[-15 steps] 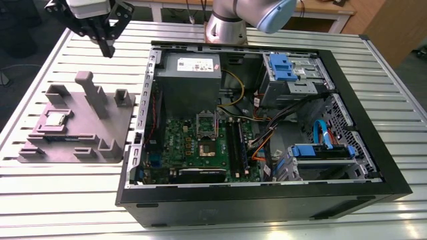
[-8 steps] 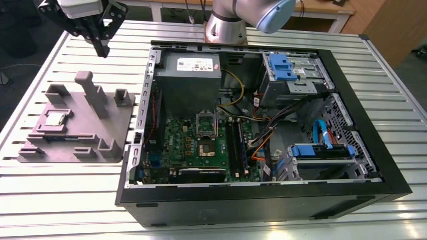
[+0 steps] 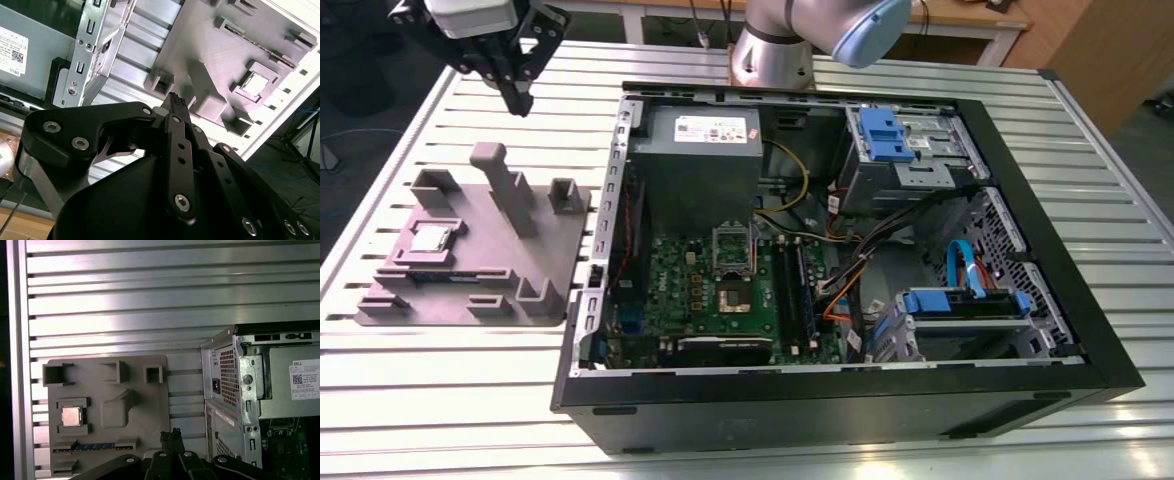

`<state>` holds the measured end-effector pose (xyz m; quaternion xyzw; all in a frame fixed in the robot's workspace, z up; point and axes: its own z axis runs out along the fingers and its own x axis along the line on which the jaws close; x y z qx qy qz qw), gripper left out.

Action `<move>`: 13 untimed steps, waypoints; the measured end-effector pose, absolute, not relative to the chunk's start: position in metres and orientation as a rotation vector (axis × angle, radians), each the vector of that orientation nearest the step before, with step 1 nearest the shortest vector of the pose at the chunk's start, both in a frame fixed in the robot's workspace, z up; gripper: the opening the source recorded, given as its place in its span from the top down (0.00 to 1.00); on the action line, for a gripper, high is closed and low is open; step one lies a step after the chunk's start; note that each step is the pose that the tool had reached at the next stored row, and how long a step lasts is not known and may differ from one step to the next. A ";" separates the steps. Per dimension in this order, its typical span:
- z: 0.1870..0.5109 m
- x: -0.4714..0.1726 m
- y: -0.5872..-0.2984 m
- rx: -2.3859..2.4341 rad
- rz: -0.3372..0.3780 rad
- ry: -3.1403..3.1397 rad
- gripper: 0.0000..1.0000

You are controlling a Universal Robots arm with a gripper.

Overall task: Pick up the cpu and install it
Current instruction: 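Reach for the cpu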

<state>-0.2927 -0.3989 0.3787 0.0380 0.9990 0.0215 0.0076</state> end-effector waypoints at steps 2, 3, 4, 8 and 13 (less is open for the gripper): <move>0.379 -0.294 -0.399 0.119 0.067 3.124 0.89; 0.378 -0.295 -0.399 0.119 0.067 3.124 0.89; 0.378 -0.296 -0.399 0.119 0.067 3.124 0.89; 0.378 -0.298 -0.399 0.119 0.067 3.125 0.89; 0.377 -0.301 -0.399 0.119 0.067 3.127 0.89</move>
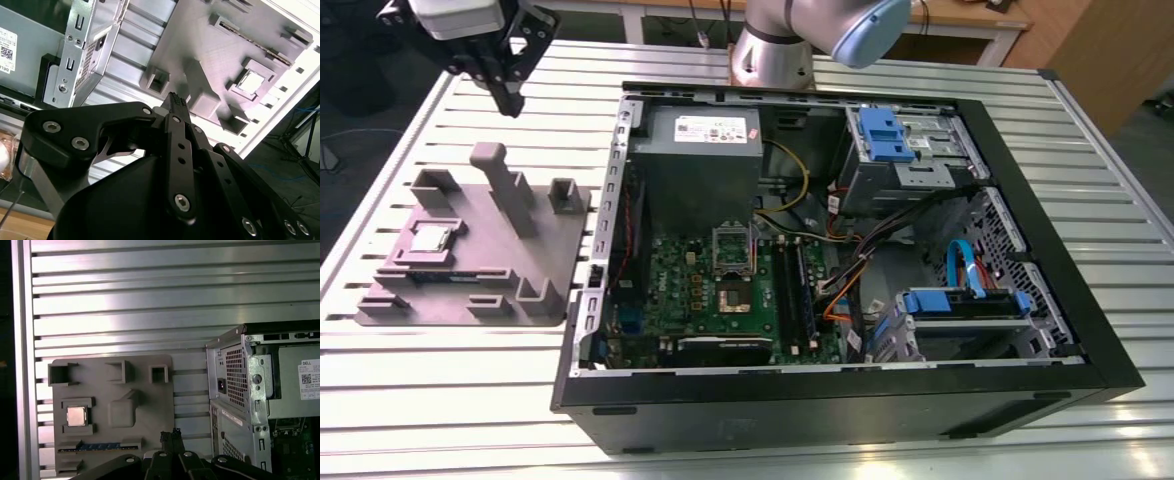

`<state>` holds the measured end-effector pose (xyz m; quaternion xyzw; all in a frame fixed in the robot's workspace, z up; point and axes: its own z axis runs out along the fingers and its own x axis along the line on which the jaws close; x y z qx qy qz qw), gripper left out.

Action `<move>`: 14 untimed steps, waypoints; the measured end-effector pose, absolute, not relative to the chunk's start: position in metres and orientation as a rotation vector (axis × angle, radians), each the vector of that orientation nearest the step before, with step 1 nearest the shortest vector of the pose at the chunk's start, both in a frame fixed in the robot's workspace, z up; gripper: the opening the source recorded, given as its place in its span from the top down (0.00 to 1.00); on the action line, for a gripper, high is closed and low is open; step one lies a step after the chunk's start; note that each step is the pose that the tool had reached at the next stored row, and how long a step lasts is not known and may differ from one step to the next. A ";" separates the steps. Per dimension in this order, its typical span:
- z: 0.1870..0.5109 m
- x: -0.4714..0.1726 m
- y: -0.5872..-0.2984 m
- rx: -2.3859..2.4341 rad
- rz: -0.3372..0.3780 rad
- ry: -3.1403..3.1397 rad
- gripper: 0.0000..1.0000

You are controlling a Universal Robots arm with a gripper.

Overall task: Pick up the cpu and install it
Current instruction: 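Reach for the cpu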

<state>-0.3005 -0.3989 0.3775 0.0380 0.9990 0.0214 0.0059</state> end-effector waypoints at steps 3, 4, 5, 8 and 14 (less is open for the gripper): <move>0.377 -0.302 -0.399 0.119 0.067 3.127 0.89; 0.377 -0.302 -0.399 0.119 0.067 3.128 0.89; 0.377 -0.303 -0.399 0.119 0.067 3.128 0.89; 0.377 -0.304 -0.399 0.119 0.067 3.129 0.89; 0.376 -0.306 -0.399 0.119 0.067 3.130 0.89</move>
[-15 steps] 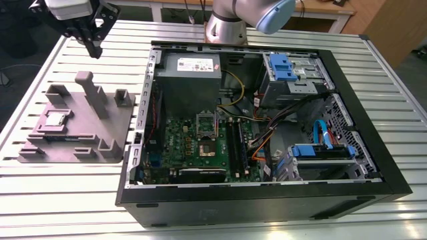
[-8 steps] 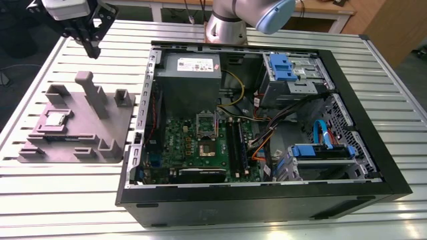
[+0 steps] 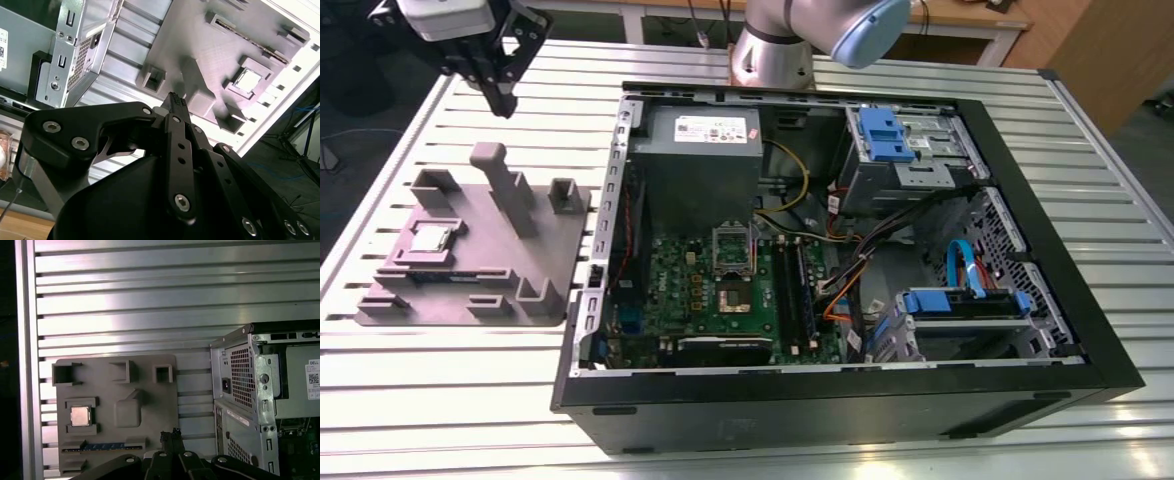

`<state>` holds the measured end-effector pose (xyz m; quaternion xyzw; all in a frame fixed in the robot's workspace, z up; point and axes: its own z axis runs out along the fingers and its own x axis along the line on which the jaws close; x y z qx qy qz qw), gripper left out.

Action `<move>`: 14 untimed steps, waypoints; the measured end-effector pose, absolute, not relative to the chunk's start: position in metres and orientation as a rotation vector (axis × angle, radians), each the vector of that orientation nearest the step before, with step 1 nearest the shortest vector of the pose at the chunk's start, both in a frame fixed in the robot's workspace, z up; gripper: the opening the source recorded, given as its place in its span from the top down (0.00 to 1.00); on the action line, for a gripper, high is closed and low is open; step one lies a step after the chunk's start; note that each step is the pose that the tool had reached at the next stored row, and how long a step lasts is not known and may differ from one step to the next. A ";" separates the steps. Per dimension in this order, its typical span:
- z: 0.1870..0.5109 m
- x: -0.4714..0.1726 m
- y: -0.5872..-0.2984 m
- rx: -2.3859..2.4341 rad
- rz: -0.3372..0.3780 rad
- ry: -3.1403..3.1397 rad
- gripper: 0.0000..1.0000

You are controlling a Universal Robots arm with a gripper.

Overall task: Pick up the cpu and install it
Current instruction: 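Reach for the cpu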

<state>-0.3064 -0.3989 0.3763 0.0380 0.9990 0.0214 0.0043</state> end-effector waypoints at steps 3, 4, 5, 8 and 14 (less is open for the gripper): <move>0.376 -0.307 -0.399 0.119 0.067 3.131 0.89; 0.376 -0.308 -0.399 0.119 0.067 3.131 0.89; 0.376 -0.308 -0.399 0.119 0.067 3.131 0.89; 0.376 -0.309 -0.399 0.119 0.067 3.132 0.89; 0.375 -0.311 -0.399 0.119 0.067 3.133 0.89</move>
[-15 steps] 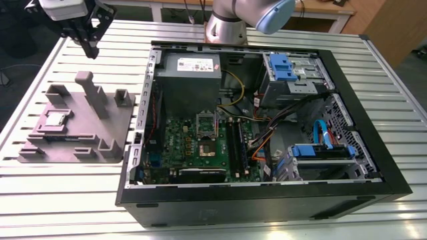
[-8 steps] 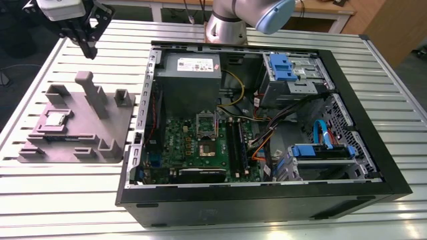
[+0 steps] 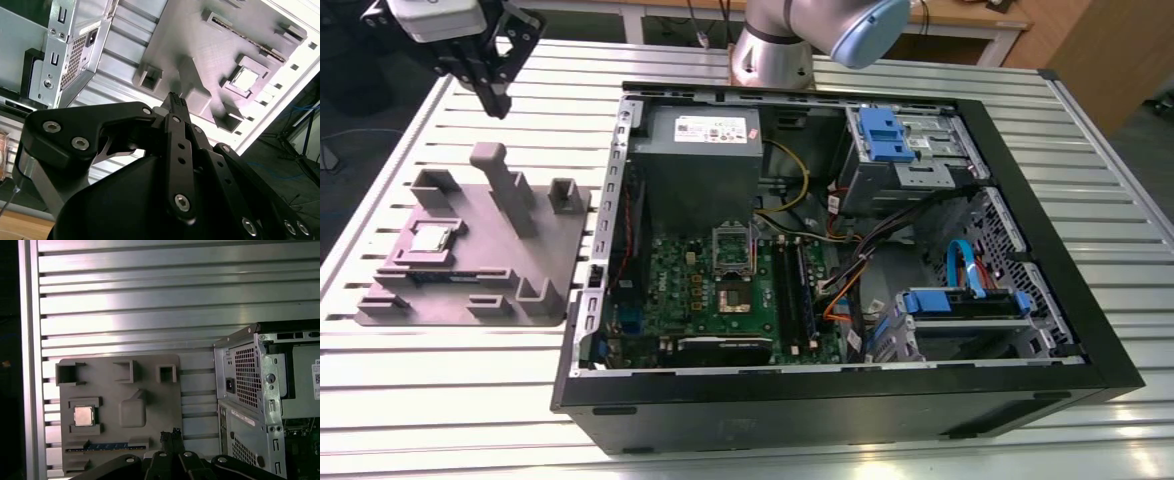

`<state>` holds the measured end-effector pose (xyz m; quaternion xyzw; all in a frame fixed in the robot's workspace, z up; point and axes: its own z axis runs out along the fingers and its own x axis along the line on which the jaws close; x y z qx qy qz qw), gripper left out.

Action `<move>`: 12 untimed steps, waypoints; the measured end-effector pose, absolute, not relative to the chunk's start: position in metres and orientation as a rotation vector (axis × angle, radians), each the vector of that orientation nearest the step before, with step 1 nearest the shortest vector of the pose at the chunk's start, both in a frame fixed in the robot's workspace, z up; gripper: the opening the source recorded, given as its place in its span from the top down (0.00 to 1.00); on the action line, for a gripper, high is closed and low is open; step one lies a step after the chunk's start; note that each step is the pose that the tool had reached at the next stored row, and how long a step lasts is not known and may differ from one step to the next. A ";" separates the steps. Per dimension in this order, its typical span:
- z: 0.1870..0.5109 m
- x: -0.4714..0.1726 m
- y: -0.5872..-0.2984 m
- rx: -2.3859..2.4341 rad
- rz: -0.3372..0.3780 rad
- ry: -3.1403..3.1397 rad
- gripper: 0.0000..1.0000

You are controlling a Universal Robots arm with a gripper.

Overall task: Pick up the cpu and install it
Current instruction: 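Reach for the cpu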

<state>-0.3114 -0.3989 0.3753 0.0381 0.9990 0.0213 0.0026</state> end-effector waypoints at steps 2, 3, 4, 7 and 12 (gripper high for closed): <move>0.375 -0.312 -0.399 0.119 0.067 3.134 0.89; 0.375 -0.312 -0.399 0.120 0.067 3.134 0.89; 0.375 -0.313 -0.399 0.120 0.067 3.134 0.89; 0.375 -0.314 -0.399 0.120 0.067 3.135 0.89; 0.374 -0.315 -0.399 0.120 0.067 3.136 0.89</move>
